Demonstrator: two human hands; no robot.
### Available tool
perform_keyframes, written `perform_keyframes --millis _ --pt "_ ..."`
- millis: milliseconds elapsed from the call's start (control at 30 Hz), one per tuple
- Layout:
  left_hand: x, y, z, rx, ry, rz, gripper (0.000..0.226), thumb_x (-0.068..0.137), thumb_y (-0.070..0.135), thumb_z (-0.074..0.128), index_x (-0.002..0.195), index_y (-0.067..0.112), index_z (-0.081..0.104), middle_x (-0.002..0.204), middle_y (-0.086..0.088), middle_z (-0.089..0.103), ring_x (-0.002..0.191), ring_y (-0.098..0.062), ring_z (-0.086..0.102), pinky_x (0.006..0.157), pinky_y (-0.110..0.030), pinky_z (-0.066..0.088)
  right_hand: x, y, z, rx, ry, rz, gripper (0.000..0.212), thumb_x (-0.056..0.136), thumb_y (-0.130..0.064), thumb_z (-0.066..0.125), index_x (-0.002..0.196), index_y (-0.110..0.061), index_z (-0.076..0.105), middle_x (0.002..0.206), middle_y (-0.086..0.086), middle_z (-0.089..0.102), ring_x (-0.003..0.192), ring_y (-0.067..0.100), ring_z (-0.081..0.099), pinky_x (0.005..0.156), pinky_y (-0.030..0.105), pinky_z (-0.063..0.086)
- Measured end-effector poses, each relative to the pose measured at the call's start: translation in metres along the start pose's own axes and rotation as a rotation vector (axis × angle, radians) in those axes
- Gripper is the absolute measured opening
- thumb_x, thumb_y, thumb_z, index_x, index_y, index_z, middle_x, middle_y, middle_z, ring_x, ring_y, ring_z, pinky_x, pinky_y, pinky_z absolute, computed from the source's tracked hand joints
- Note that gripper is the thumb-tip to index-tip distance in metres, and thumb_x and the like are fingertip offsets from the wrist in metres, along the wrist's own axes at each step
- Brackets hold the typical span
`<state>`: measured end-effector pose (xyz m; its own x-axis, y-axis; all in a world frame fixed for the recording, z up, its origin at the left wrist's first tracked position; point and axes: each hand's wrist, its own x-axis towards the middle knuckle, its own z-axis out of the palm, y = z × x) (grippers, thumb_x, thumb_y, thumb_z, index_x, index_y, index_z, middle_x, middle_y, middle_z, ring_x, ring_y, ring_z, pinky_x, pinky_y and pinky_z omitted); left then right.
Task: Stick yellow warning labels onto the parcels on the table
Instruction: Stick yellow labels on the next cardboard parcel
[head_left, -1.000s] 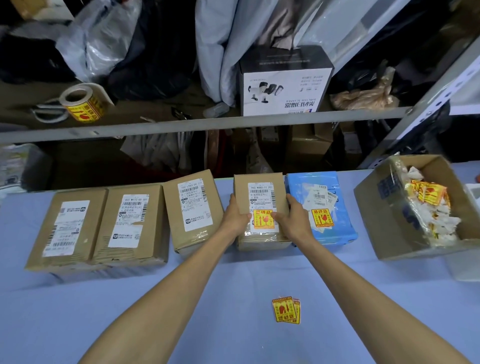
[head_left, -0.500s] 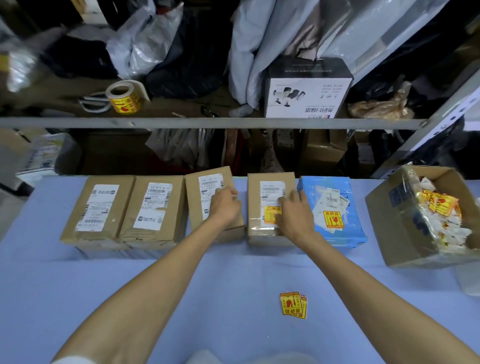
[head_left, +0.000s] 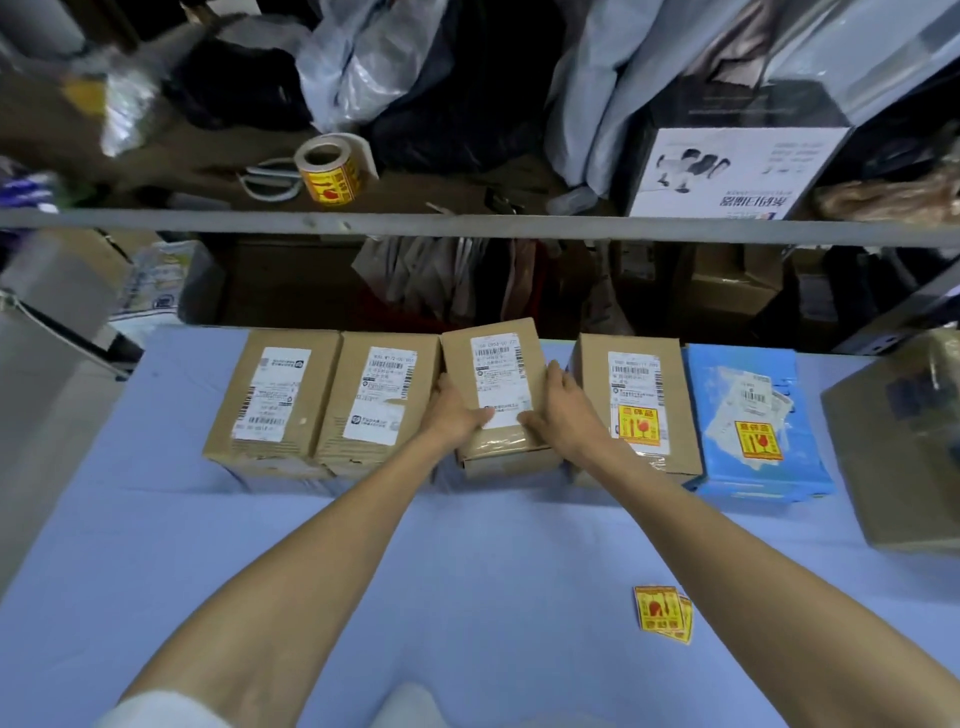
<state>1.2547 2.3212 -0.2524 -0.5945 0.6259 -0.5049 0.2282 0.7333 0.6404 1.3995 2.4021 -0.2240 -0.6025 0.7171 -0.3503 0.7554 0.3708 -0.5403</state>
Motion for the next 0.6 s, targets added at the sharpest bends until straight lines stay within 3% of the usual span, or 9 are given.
perform_keyframes --millis 67,167,267,400,467,600 --pt "0.002 0.004 -0.002 -0.039 -0.047 -0.035 0.093 0.075 0.015 0.078 0.145 0.009 0.017 0.140 -0.010 0.048 0.128 -0.028 0.046 0.105 -0.045 0.042 0.007 -0.001 0.005 0.087 -0.028 0.075 0.100 0.087 -0.024 0.068 0.150 0.001 -0.005 0.151 0.023 0.028 0.135 0.036 0.036 0.109 0.037 0.031" --pt "0.006 0.006 -0.003 -0.103 -0.084 -0.100 0.105 0.076 0.010 0.076 0.149 0.018 0.001 0.143 -0.010 0.043 0.130 -0.029 0.043 0.104 -0.048 0.042 0.020 -0.002 0.000 0.127 -0.055 0.138 0.113 0.080 -0.021 0.076 0.150 0.000 -0.010 0.150 0.022 0.033 0.134 0.035 0.039 0.107 0.036 0.033" --pt "0.000 0.009 -0.006 -0.121 -0.093 -0.092 0.106 0.076 0.004 0.074 0.150 0.019 0.001 0.144 -0.007 0.043 0.131 -0.027 0.042 0.106 -0.045 0.041 0.022 -0.010 -0.005 0.100 -0.097 0.160 0.100 0.079 -0.017 0.076 0.148 0.001 0.006 0.142 0.021 0.044 0.128 0.034 0.046 0.101 0.037 0.039" --pt "-0.019 0.007 -0.015 -0.248 -0.138 -0.046 0.099 0.075 -0.012 0.069 0.151 0.021 0.015 0.140 -0.003 0.049 0.129 -0.022 0.045 0.101 -0.035 0.045 0.007 -0.016 0.000 0.143 -0.001 0.156 0.066 0.081 -0.011 0.073 0.130 0.000 0.031 0.128 0.018 0.055 0.116 0.033 0.055 0.091 0.040 0.048" --pt "-0.034 0.005 -0.021 -0.293 -0.131 -0.016 0.099 0.074 -0.013 0.069 0.151 0.022 0.018 0.140 -0.004 0.051 0.126 -0.020 0.048 0.103 -0.032 0.043 -0.007 -0.016 0.004 0.164 0.059 0.129 0.061 0.080 -0.012 0.073 0.125 -0.001 0.034 0.125 0.017 0.057 0.113 0.034 0.056 0.089 0.042 0.049" --pt "-0.071 0.004 -0.029 -0.286 -0.128 0.041 0.099 0.077 -0.011 0.068 0.153 0.022 0.013 0.140 0.000 0.048 0.126 -0.016 0.046 0.091 -0.018 0.037 -0.039 -0.015 0.010 0.211 0.144 0.093 0.064 0.077 -0.014 0.076 0.126 -0.005 0.036 0.126 0.013 0.057 0.115 0.032 0.056 0.091 0.042 0.049"
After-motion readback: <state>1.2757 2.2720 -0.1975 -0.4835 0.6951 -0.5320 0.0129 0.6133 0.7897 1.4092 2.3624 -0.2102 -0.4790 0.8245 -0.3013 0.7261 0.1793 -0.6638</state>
